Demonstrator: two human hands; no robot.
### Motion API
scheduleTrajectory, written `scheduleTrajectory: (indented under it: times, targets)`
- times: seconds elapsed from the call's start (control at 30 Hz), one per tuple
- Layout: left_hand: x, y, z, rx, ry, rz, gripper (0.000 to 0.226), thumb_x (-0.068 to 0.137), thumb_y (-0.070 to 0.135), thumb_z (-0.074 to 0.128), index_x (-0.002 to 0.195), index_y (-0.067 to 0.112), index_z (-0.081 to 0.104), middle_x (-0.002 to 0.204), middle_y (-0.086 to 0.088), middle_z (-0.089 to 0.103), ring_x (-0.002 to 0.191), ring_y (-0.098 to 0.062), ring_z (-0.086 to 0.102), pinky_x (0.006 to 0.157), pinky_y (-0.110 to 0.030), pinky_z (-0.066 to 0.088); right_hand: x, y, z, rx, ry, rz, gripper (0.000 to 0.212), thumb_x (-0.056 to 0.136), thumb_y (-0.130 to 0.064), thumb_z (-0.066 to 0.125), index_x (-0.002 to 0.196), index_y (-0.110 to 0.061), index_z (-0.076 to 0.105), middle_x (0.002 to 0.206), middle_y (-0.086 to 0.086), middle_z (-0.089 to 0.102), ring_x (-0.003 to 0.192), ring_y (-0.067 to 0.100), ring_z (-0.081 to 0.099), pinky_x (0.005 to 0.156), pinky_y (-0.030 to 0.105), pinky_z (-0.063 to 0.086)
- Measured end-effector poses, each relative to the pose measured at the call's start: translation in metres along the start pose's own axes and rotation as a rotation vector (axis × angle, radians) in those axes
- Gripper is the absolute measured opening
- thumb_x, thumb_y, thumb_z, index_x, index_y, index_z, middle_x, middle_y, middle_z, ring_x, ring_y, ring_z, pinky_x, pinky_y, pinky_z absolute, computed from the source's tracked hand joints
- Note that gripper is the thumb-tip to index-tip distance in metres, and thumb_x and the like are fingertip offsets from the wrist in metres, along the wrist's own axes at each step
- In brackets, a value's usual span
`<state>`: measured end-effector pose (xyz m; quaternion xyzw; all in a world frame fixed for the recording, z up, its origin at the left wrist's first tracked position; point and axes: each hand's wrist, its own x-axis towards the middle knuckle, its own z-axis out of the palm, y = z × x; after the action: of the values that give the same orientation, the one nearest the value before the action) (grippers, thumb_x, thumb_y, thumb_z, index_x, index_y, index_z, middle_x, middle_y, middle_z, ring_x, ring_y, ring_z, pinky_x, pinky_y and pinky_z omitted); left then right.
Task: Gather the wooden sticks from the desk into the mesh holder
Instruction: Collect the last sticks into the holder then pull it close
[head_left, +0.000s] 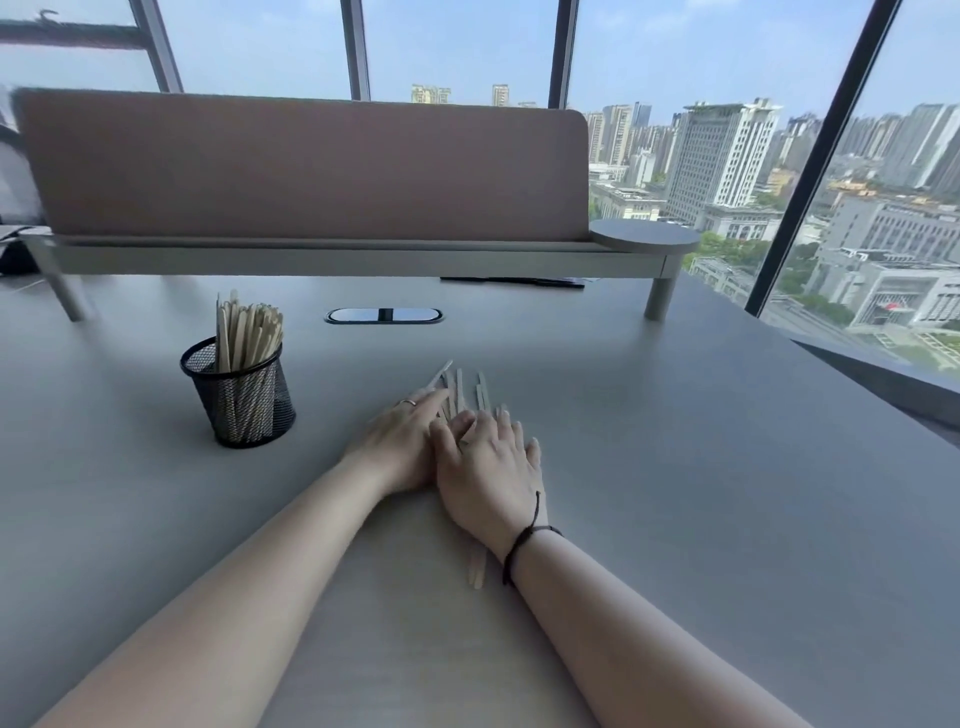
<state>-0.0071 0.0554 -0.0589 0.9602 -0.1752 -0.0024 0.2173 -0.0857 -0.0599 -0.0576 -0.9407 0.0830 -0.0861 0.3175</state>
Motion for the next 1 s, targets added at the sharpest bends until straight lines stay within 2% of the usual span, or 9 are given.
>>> scheduleTrajectory:
  times: [0.13, 0.23, 0.3, 0.47, 0.57, 0.7, 0.8, 0.9, 1.0]
  targets:
    - [-0.015, 0.000, 0.000, -0.292, 0.019, 0.042, 0.085, 0.082, 0.086, 0.030, 0.150, 0.036, 0.037, 0.158, 0.003, 0.042, 0.146, -0.015, 0.039, 0.117, -0.042, 0.034, -0.007, -0.021, -0.001, 0.317, -0.014, 0.023, 0.084, 0.082, -0.077, 0.023, 0.138, -0.019, 0.046, 0.148, 0.002, 0.045, 0.146, 0.019, 0.026, 0.121, 0.047, 0.013]
    - [-0.038, -0.002, -0.007, -0.314, 0.048, 0.044, 0.086, 0.077, 0.087, 0.032, 0.152, 0.044, 0.028, 0.169, -0.001, 0.015, 0.155, -0.012, 0.013, 0.124, -0.047, 0.019, -0.010, -0.007, -0.018, 0.690, -0.082, 0.035, 0.082, 0.089, -0.071, 0.042, 0.151, -0.019, 0.035, 0.155, -0.001, 0.041, 0.144, 0.014, 0.035, 0.119, 0.039, 0.026]
    - [-0.058, -0.001, -0.018, -0.268, -0.010, 0.064, 0.101, 0.065, 0.099, 0.031, 0.153, 0.051, 0.020, 0.171, 0.001, -0.001, 0.157, -0.014, 0.002, 0.125, -0.051, 0.012, -0.004, 0.010, -0.027, 0.748, 0.014, 0.008, 0.076, 0.088, -0.069, 0.046, 0.145, -0.018, 0.045, 0.146, -0.002, 0.052, 0.135, 0.011, 0.046, 0.114, 0.037, 0.036]
    - [-0.089, 0.009, -0.023, -0.034, -0.176, 0.014, 0.134, 0.041, 0.111, 0.028, 0.154, 0.053, -0.016, 0.165, 0.005, -0.030, 0.151, -0.020, -0.030, 0.125, -0.051, -0.009, 0.040, 0.043, -0.042, 0.511, 0.197, 0.025, 0.040, 0.098, -0.042, 0.052, 0.127, -0.015, 0.062, 0.128, 0.003, 0.065, 0.121, 0.020, 0.058, 0.095, 0.026, 0.042]
    - [-0.090, 0.021, -0.011, 0.072, -0.195, 0.004, 0.138, 0.045, 0.107, 0.040, 0.152, 0.049, -0.025, 0.164, 0.001, -0.033, 0.151, -0.025, -0.031, 0.126, -0.048, -0.007, 0.065, 0.046, -0.042, 0.297, 0.118, 0.025, 0.049, 0.097, -0.053, 0.050, 0.137, -0.026, 0.055, 0.140, 0.003, 0.057, 0.129, 0.022, 0.052, 0.100, 0.030, 0.040]
    - [-0.081, 0.029, -0.009, 0.080, -0.173, 0.030, 0.135, 0.053, 0.098, 0.055, 0.154, 0.048, -0.018, 0.166, 0.002, -0.028, 0.155, -0.021, -0.021, 0.127, -0.039, 0.000, 0.084, 0.031, -0.029, -0.054, -0.063, -0.236, 0.059, 0.091, -0.072, 0.037, 0.144, -0.047, 0.043, 0.162, -0.008, 0.030, 0.151, 0.016, 0.019, 0.122, 0.044, 0.017]
    - [-0.074, 0.020, -0.012, 0.001, -0.128, 0.083, 0.120, 0.065, 0.086, 0.062, 0.157, 0.043, -0.002, 0.169, 0.007, -0.018, 0.157, -0.013, -0.008, 0.125, -0.035, 0.011, 0.090, 0.025, -0.023, -0.173, -0.188, -0.423, 0.050, 0.097, -0.067, 0.027, 0.141, -0.051, 0.044, 0.163, -0.019, 0.021, 0.153, 0.010, 0.003, 0.123, 0.047, 0.000]
    - [-0.072, 0.009, -0.019, -0.056, -0.077, 0.166, 0.096, 0.077, 0.065, 0.071, 0.153, 0.039, 0.019, 0.168, 0.015, 0.010, 0.153, -0.005, 0.014, 0.118, -0.024, 0.021, 0.092, 0.024, -0.023, -0.280, -0.305, -0.492, 0.047, 0.101, -0.058, 0.021, 0.140, -0.050, 0.045, 0.160, -0.021, 0.028, 0.152, 0.008, 0.009, 0.122, 0.049, 0.001]
    - [-0.070, 0.000, -0.024, -0.147, -0.058, 0.204, 0.075, 0.081, 0.037, 0.075, 0.145, 0.037, 0.035, 0.159, 0.015, 0.028, 0.146, -0.003, 0.028, 0.108, -0.012, 0.021, 0.080, 0.023, -0.025, -0.304, -0.174, -0.531, 0.037, 0.102, -0.049, 0.032, 0.123, -0.041, 0.062, 0.139, -0.013, 0.056, 0.139, 0.011, 0.039, 0.115, 0.046, 0.026]
